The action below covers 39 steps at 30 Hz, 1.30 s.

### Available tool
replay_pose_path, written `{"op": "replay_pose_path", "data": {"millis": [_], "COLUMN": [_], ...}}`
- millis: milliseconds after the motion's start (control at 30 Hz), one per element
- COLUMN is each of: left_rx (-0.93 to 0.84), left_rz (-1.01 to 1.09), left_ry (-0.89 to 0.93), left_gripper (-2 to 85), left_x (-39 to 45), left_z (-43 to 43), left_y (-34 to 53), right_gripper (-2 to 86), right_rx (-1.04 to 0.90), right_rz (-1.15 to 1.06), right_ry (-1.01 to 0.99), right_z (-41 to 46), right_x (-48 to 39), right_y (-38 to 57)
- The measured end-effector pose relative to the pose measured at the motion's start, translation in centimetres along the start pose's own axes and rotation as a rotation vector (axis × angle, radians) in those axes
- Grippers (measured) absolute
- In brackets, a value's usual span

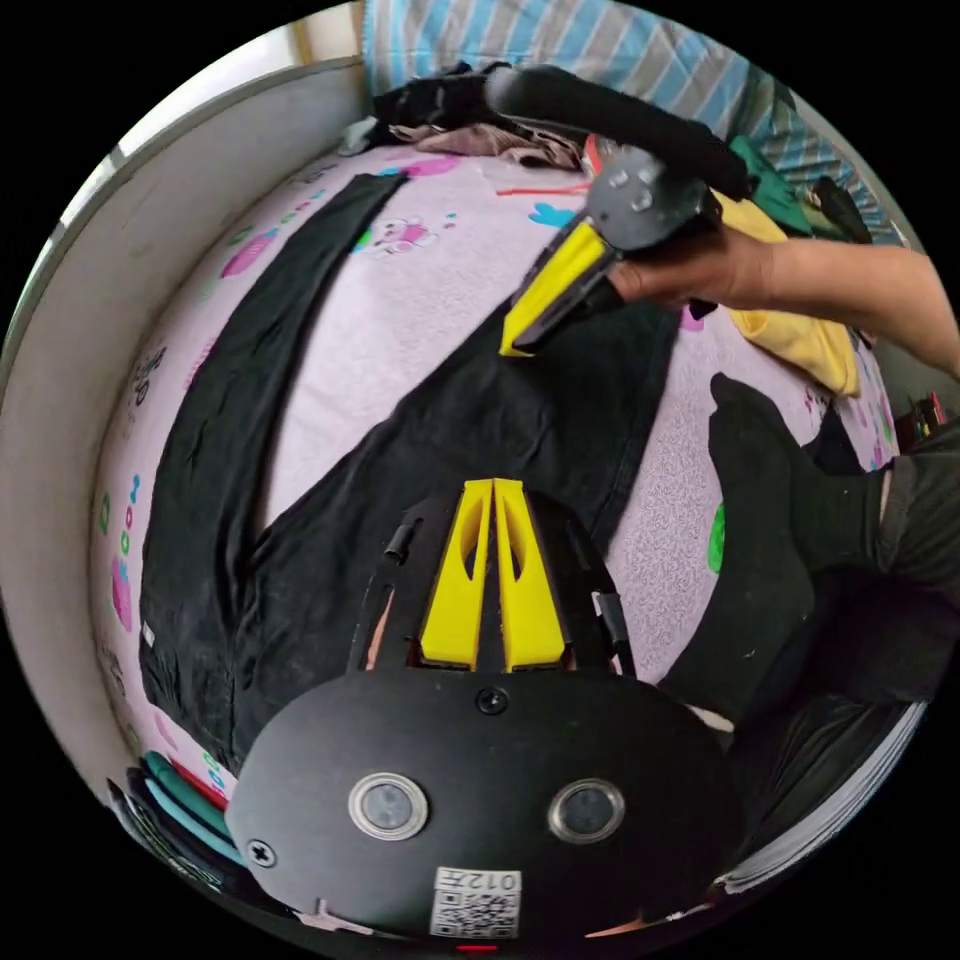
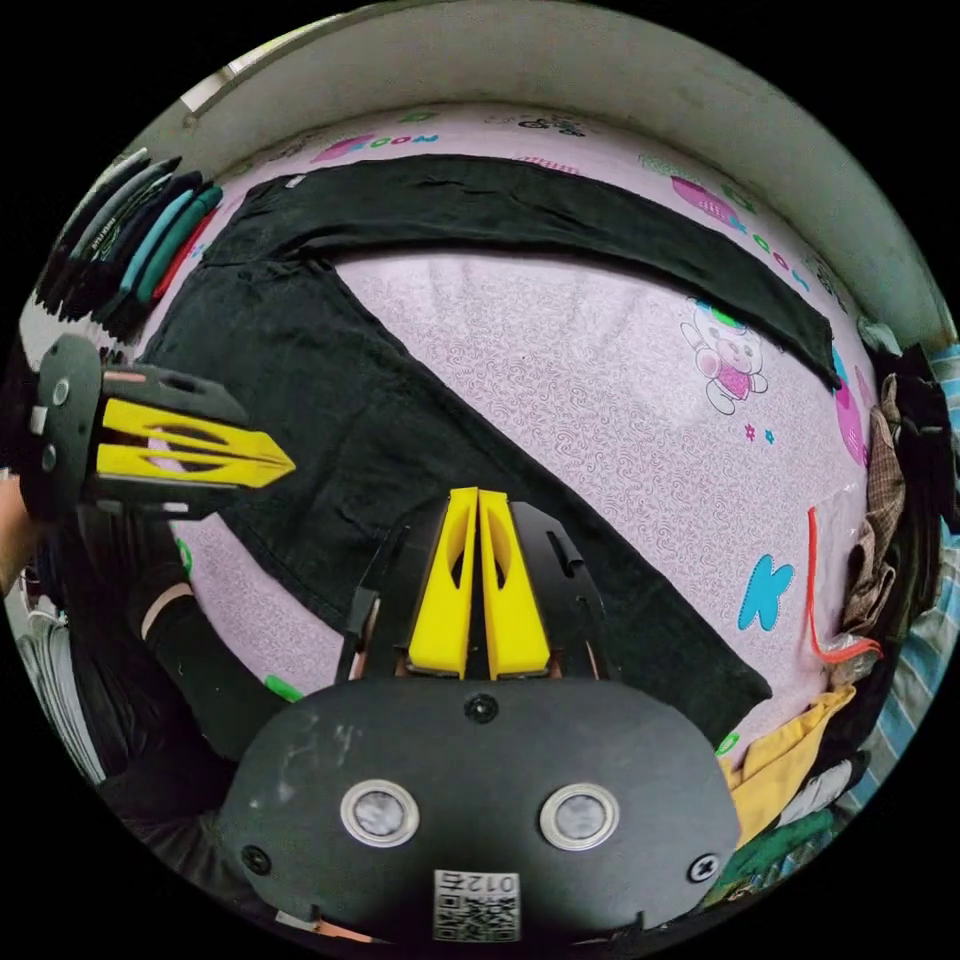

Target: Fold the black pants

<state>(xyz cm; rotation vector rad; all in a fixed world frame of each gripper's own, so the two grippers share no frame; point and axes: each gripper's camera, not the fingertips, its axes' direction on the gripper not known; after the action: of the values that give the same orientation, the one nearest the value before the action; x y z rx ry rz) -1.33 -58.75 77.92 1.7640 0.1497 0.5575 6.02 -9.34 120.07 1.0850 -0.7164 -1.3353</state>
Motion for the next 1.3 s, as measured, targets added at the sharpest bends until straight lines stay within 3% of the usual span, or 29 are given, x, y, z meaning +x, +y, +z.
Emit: {"op": "replay_pose_path", "data": {"millis": [300, 433, 533, 667, 967, 1133, 1300], "left_rx": [-0.002, 0.038, 0.023, 0.087, 0.018, -0.106, -0.301], "left_rz": [-0.004, -0.093, -0.049, -0.076, -0.27, -0.435, -0.445], "left_ry": [0.059, 0.13, 0.127, 0.086, -0.194, -0.384, -0.491], "left_gripper": [0.6, 0.6, 0.7, 0.7, 0.8, 1.8, 4.5], "left_x": [3.0, 1.8, 1.7, -0.5, -18.0, -30.4, -37.1], "left_z": [6.2, 7.9, 8.7, 8.2, 8.6, 8.9, 12.1], "left_y": [-1.3, -0.8, -1.0, -0.6, 2.0, 4.1, 3.8], "right_gripper": [-1.0, -0.9, -0.8, -0.8, -0.8, -0.8, -0.8], "right_rx": [-0.013, 0.086, 0.042, 0.083, -0.09, -0.129, -0.141], "right_rz": [-0.019, 0.132, 0.196, 0.263, 0.275, 0.17, 0.115], "right_ry": [0.028, -0.117, -0.233, -0.055, 0.011, 0.053, 0.066], "right_z": [3.3, 4.5, 5.1, 4.1, 8.7, 10.6, 11.9], "right_x": [0.5, 3.4, 6.0, 9.0, 13.7, 12.8, 12.6], "right_y": [-1.1, 0.1, 0.3, 2.3, 3.0, 1.4, 0.3]}}
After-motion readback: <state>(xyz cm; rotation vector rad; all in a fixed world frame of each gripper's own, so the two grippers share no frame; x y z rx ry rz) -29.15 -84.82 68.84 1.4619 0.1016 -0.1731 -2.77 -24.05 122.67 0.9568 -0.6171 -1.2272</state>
